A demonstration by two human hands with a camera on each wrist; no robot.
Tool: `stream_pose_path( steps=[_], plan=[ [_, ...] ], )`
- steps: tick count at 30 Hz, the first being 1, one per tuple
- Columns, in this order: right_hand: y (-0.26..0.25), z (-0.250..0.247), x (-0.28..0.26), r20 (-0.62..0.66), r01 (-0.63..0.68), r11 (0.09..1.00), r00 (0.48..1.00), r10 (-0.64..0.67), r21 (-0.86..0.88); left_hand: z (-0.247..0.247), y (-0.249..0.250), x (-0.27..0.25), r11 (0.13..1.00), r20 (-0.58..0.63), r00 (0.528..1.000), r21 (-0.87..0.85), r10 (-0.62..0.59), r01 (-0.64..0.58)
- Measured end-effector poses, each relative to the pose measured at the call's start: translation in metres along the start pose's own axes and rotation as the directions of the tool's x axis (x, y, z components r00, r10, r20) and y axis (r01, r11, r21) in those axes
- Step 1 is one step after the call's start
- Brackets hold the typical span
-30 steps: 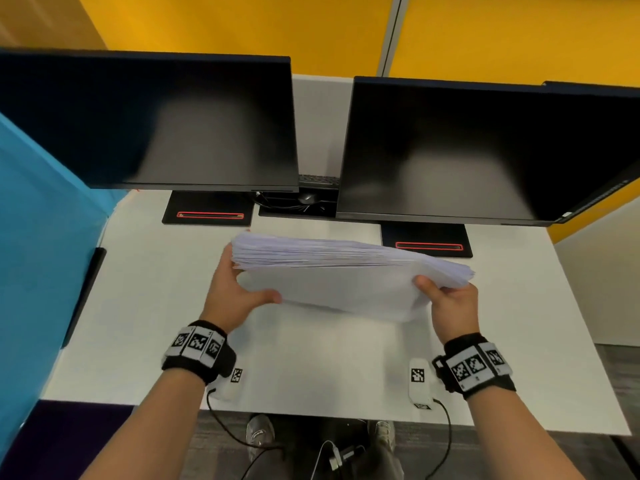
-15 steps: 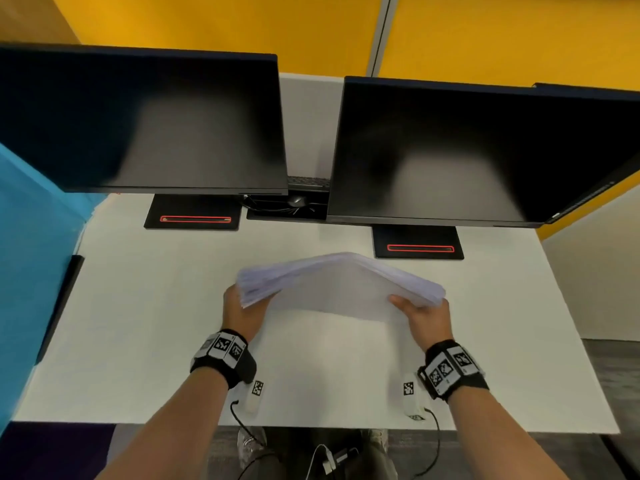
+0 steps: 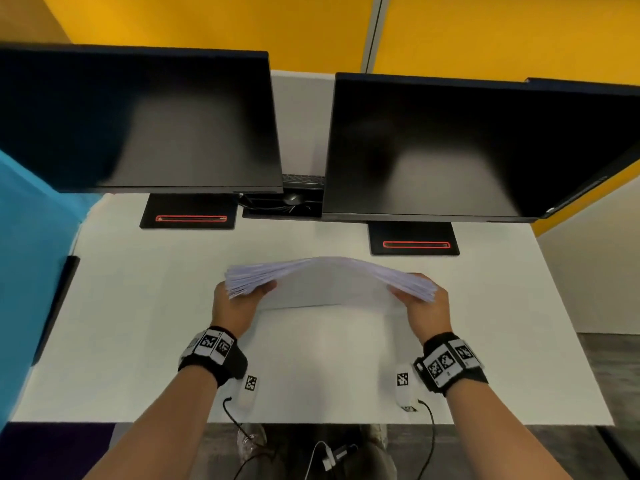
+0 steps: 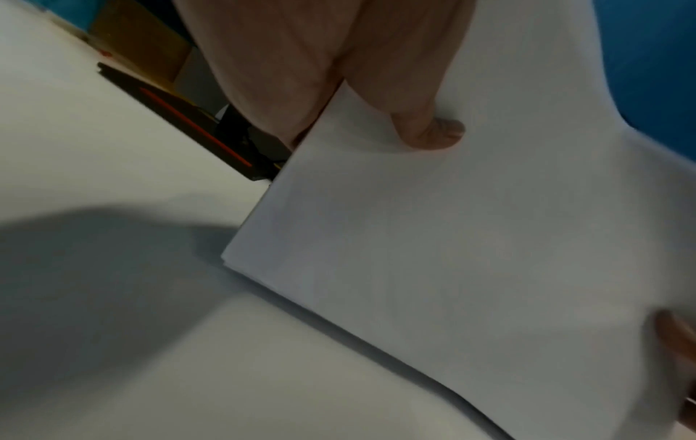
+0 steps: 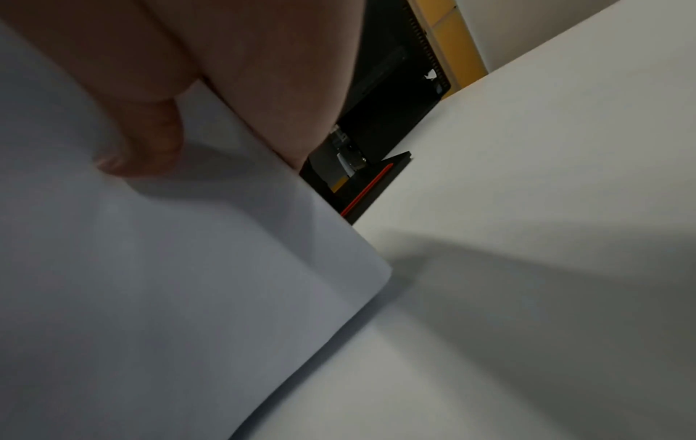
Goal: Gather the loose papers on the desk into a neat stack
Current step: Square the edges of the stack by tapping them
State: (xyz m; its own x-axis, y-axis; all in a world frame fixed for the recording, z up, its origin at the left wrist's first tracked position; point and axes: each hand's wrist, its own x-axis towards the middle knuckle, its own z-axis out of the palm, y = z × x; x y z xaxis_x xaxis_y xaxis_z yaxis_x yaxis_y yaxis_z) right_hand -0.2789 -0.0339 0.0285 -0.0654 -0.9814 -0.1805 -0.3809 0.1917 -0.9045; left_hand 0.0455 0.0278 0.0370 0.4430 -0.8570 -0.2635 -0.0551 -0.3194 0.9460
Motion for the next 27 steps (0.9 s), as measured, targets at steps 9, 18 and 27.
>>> stream_pose_path(
  steps=[9,18,27],
  plan=[
    [-0.018,0.007,-0.005,-0.035,0.053,0.997,0.998,-0.051,0.063,0.000,0.015,-0.011,0.997,-0.104,0.992,0.025,0.077,-0.075],
    [-0.027,0.014,-0.018,-0.044,0.012,0.929,0.999,0.004,0.370,0.021,0.041,-0.023,0.951,-0.349,0.927,-0.215,0.138,-0.223],
    [-0.037,0.015,-0.011,-0.122,-0.014,0.864,0.989,0.087,0.503,0.024,0.046,-0.009,0.953,-0.418,0.907,-0.254,0.045,-0.164]
  ],
)
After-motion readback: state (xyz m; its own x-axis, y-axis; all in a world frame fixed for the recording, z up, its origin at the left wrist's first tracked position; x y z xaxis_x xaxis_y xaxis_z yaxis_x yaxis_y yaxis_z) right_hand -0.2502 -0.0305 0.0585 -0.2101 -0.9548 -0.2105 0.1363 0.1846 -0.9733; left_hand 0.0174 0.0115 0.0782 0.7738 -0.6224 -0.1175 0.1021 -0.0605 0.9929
